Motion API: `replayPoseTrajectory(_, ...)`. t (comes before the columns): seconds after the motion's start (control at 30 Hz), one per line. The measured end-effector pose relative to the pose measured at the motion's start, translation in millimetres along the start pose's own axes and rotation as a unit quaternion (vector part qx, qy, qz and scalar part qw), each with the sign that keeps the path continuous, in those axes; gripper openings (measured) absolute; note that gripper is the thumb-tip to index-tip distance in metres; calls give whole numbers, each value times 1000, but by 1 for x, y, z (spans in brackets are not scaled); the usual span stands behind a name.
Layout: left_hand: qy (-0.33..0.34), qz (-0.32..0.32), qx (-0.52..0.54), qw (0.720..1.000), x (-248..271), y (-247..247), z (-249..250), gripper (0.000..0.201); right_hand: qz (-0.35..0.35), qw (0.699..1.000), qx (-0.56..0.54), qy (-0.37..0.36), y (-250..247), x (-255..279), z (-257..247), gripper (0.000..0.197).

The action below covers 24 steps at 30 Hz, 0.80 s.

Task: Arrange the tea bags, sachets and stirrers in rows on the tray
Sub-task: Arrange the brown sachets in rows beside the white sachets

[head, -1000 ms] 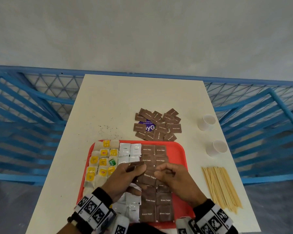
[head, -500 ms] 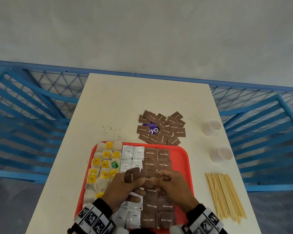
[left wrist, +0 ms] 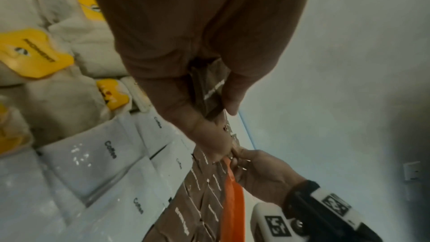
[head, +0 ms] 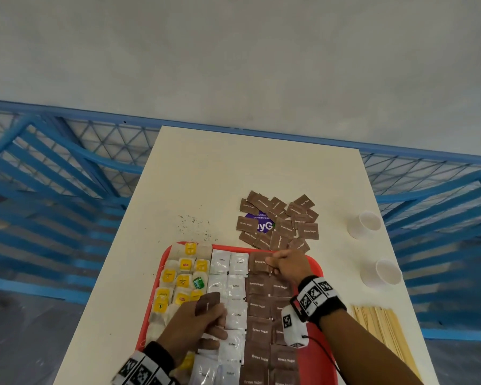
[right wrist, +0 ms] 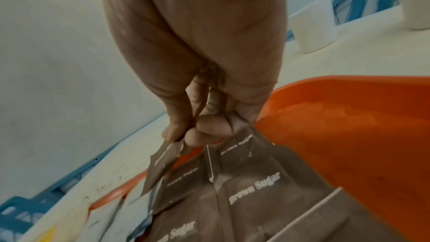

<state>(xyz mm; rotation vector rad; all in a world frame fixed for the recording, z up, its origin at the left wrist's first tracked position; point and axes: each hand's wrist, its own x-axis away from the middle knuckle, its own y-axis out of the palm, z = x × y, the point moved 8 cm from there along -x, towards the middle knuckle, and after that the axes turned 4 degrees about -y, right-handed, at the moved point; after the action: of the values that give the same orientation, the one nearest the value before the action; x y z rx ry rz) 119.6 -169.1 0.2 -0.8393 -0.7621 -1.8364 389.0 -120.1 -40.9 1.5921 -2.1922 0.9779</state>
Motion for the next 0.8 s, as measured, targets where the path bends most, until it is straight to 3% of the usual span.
replayPoseTrajectory(0.17, 10, 2, -17, 1000, 1, -6, 7, 20, 38, 997, 73, 4, -1, -14, 8, 25)
replayPoseTrajectory(0.33, 26, -19, -9, 999, 8, -2, 16, 18, 88, 988, 111, -68, -14, 13, -16, 33)
replayPoseTrajectory(0.4, 32, -45, -10, 998, 12, 6, 22, 20, 47, 988, 99, -113, -9, 42, -36, 30)
replayPoseTrajectory(0.53, 48, -100, -43, 993, 16, 28, 35, 20, -157, 963, 82, -202, 35, 105, -71, 33)
replayPoseTrajectory(0.67, 66, -138, -105, 983, 22, 47, 38, 10, -138, 954, 70, -258, 31, 120, -74, 14)
replayPoseTrajectory(0.8, 78, -143, -140, 977, 21, 54, 33, 13, -151, 962, 22, -226, 20, 126, -60, 16)
